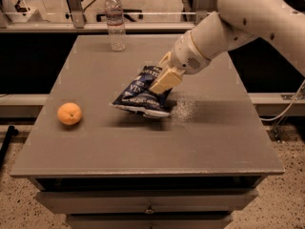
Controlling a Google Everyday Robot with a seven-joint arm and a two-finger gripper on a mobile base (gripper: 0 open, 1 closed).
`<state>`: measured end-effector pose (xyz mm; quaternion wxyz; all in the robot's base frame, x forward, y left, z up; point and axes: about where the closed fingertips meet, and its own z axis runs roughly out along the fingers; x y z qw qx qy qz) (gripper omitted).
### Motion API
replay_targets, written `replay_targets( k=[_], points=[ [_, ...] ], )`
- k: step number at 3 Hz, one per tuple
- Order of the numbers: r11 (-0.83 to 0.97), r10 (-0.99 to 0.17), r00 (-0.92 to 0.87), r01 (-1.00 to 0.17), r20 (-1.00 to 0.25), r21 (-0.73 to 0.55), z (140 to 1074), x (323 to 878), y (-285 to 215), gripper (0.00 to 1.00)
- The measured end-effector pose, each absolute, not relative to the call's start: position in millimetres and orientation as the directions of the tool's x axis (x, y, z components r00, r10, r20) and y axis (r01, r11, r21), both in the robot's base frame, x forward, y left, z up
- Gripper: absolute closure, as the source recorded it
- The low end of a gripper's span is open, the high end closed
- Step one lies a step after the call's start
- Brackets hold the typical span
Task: Move blue chip bag near orange
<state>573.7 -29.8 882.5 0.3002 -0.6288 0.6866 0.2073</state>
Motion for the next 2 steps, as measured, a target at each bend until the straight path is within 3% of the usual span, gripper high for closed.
replay_targets(
  k=[2],
  points=[
    [0.057, -0.696, 0.025, -0.994, -0.718, -0.090, 880.0, 571.8, 13.8, 1.00]
  ],
)
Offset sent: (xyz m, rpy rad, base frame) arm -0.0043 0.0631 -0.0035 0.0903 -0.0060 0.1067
